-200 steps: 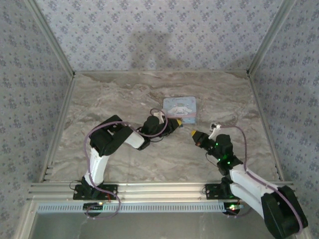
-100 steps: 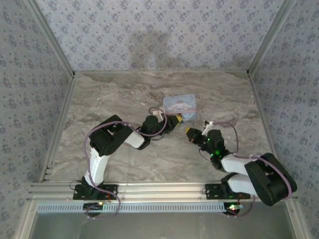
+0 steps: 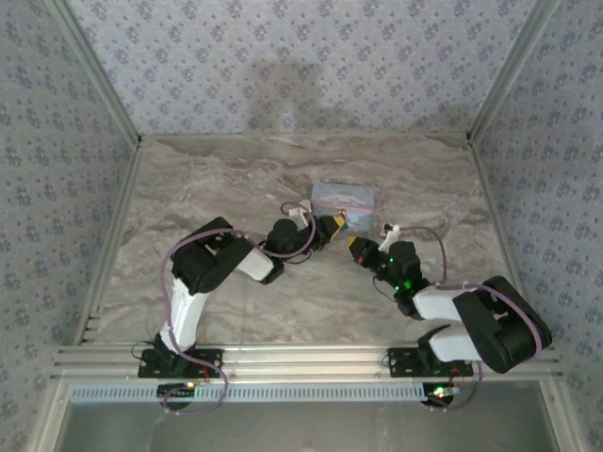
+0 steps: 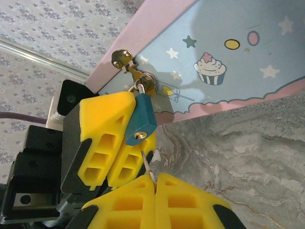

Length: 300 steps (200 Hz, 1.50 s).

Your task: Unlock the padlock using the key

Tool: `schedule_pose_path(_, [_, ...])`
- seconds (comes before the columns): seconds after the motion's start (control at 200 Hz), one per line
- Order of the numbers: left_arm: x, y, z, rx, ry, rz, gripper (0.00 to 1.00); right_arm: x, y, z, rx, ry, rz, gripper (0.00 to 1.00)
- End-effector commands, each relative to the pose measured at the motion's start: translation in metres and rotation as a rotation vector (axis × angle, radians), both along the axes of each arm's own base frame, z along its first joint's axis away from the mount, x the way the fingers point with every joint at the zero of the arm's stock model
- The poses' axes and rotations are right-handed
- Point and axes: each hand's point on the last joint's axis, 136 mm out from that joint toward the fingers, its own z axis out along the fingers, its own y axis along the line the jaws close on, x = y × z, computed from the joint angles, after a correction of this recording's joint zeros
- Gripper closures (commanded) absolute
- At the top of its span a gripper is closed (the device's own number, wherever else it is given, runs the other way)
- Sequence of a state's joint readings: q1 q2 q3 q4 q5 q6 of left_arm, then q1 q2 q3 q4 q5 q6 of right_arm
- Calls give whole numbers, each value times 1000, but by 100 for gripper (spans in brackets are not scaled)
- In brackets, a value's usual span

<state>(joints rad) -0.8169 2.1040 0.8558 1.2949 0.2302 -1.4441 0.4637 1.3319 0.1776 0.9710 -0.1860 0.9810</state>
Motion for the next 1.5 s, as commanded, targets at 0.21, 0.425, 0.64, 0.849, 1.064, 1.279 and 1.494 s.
schedule_pose_path(0.21, [4,-2,19,-82,-55,8,100,12,2,17,33,-53,-34,100])
schedule_pose_path(0.425, [2,-2,18,-81,-50,6,100,15,1,16,27,-49,-36,100])
schedule_pose_path(0.64, [0,-5,19,-85,-52,-3,100,18,2,17,35,-53,-40,100])
schedule_pose_path(0.849, [-5,-14,22,-93,-55,-24,100,26,0,26,65,-74,-66,100])
schedule_pose_path(1.064, [-11,-22,29,-102,-75,-50,100,31,6,29,129,-49,-95,100])
schedule_pose_path(1.279, [-14,-25,31,-104,-86,-61,100,31,13,29,174,-46,-123,100])
schedule_pose_path(1.494, [-17,-26,34,-104,-97,-70,100,33,10,37,179,-81,-139,100])
